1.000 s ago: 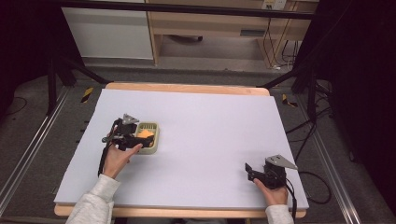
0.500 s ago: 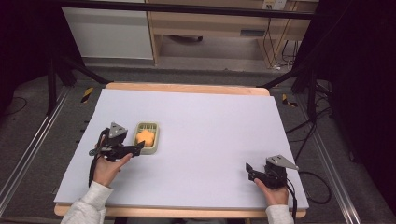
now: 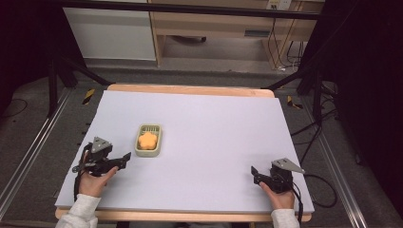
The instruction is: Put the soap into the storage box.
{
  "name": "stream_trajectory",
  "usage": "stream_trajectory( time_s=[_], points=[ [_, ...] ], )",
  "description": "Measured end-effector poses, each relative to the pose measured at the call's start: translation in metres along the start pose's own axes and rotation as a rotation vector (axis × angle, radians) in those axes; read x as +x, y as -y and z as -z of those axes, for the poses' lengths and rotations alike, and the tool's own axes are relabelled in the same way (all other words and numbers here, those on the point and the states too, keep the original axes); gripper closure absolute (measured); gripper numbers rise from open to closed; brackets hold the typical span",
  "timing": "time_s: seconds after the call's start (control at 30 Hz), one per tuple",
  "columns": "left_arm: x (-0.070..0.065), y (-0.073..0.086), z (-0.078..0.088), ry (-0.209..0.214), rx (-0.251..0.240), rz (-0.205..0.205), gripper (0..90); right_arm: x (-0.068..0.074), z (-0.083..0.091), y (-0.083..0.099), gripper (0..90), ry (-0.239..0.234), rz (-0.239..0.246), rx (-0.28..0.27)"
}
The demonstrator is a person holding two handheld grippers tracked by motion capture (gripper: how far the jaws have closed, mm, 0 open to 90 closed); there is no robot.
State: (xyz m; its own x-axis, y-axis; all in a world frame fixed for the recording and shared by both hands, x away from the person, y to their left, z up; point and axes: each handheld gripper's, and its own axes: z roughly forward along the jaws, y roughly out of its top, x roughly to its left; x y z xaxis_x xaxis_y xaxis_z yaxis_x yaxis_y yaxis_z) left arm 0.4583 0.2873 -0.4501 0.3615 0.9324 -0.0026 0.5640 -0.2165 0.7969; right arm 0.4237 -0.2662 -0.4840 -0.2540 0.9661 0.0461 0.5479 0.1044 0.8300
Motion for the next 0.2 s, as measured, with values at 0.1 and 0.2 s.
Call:
stream_trajectory(
  time_s=[0.1, 0.2],
  points=[
    [0.007, 0.007, 0.005, -0.018, 0.004, 0.009, 22.3, -0.001, 0.001, 0.000, 15.1, 0.004, -0.002, -0.004],
    [0.015, 0.015, 0.010, -0.040, -0.004, 0.020, 23.4, -0.002, 0.003, 0.000, 15.1, 0.005, -0.013, -0.009]
  ],
)
